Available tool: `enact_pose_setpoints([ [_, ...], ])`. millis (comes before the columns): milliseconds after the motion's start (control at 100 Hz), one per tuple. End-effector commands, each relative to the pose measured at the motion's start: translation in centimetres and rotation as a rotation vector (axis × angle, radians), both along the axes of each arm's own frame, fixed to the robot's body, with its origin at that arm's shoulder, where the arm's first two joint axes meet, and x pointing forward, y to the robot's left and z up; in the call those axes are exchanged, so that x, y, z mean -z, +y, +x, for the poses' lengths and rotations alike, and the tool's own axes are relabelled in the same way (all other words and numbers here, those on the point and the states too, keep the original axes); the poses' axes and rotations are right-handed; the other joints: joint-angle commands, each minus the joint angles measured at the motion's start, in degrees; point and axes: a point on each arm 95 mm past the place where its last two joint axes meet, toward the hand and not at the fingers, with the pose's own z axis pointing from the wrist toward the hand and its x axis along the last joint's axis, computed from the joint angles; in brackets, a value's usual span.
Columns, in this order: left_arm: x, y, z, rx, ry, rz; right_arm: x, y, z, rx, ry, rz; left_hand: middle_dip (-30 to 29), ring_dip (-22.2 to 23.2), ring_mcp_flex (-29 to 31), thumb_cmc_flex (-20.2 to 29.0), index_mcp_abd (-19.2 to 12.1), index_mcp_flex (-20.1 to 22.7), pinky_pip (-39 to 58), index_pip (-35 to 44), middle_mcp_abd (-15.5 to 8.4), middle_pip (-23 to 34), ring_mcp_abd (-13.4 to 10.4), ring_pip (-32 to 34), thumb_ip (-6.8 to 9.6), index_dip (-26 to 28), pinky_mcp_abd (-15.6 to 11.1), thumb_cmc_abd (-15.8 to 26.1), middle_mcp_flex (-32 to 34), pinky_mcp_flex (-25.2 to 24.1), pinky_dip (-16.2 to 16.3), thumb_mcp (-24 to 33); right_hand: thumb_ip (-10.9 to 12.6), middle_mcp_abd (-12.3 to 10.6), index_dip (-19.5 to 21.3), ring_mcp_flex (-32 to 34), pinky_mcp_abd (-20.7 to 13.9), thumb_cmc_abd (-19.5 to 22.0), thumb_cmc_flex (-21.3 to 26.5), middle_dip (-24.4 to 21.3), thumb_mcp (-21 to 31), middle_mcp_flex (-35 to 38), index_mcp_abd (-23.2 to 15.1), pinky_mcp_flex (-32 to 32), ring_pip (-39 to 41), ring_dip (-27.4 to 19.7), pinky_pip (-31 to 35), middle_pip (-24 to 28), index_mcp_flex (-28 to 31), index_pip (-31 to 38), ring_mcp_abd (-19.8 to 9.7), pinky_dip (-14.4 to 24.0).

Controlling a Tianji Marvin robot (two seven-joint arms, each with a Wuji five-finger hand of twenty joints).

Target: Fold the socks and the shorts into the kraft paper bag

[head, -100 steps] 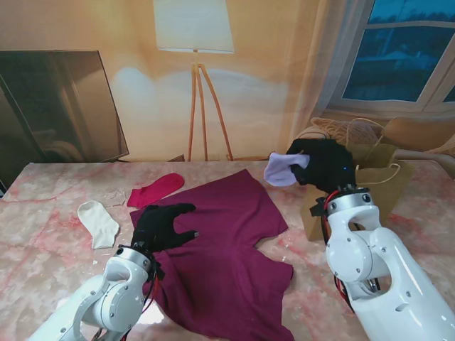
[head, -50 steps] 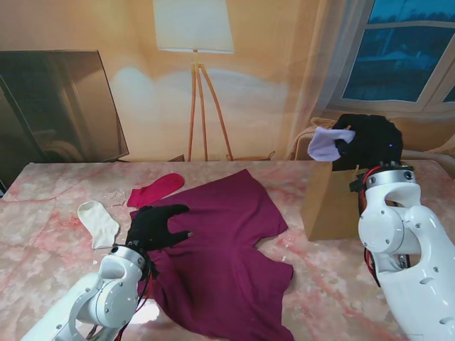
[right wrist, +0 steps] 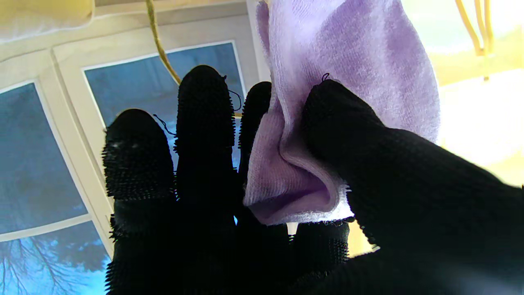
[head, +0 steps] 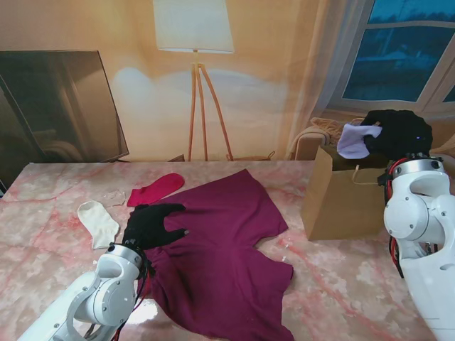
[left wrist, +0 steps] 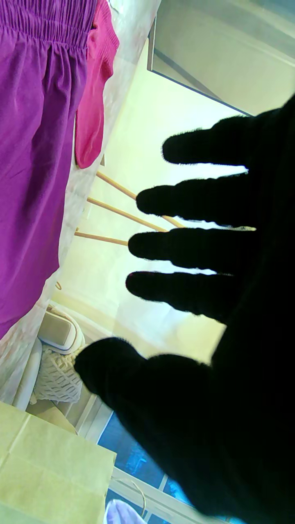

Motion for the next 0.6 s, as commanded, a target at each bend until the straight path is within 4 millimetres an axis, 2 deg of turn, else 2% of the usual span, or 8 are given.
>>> enact_pose_setpoints([
  [0,0.2,0.1,-0.1,0.001,0.011,0.002,0.5,-0.3,0.2,0.003,0.032,-0.02,-0.55,-0.44,-1.4,-1.1,-0.47,0.71,-0.57,-0.32,0.94,-0.99,-1.54,-1.32,2.33,-0.78,-0.4,1.08,-2.43,-0.72,-0.41,-1.16,0.12,-1.87,2.51,0.89,-0.9,3.36,1.25,1.06,1.06,1.68,-4.28,-0.8,-0.93,0.12,0.11,-0.44,2.69,3.02,0.47,-0.6],
  [380,0.5,0.3,-0.3,-0.002,0.014,0.015,2.3,-0.1,1.3,0.011,0.125,-0.069,-0.59,-0.56,-1.57,-1.23,-0.31,0.88,-0.8,-0.22,1.12,-0.88,-1.51,-1.29,2.36,-0.75,-0.5,1.54,-2.28,-0.93,-0.22,-1.13,-0.14,-2.47,1.68,-0.02,-0.61,2.86,0.5,0.72,0.74,2.23,-3.84,-2.15,-2.54,0.15,-0.21,-2.24,2.43,1.96,-0.2,0.15],
  [450,0.5,0.4,-0.3,-0.005,0.016,0.015,2.6,0.0,1.5,0.025,0.135,-0.071,-0.56,-0.53,-1.4,-1.14,-0.35,1.03,-0.82,-0.17,1.09,-0.84,-1.48,-1.2,2.39,-0.73,-0.76,1.49,-2.16,-0.88,-0.18,-1.14,-1.01,-1.73,-0.14,-0.2,-0.08,2.62,-1.98,0.11,0.07,1.94,-1.35,-2.34,-2.63,0.34,0.39,-2.79,1.21,1.19,0.5,0.66],
  [540,0.6,0.4,-0.2,-0.005,0.013,0.012,3.0,0.3,1.7,0.038,0.148,-0.043,-0.44,-0.43,-0.98,-0.77,-0.34,1.58,-0.71,0.24,1.06,-0.62,-1.55,-0.94,2.59,-0.54,-1.42,1.24,-1.65,-0.54,-0.12,-0.41,-2.37,-0.03,-1.61,-2.64,0.03,1.63,-5.22,-0.78,-2.05,-2.11,2.22,-4.23,-4.43,0.07,-0.9,-2.68,-2.44,0.01,1.65,0.49],
  [590,0.6,0.3,-0.2,-0.005,0.009,0.011,3.1,0.4,1.7,0.042,0.152,-0.037,-0.43,-0.42,-1.0,-0.93,-0.4,1.45,-0.71,0.28,1.07,-0.62,-1.55,-0.91,2.58,-0.5,-1.33,1.06,-1.7,-0.65,-0.13,-0.18,-2.7,0.02,-1.68,-4.0,0.11,1.34,-5.93,-1.09,-2.96,-4.23,2.76,-5.55,-5.41,0.0,-1.56,-2.07,-4.09,-0.65,1.68,0.54],
])
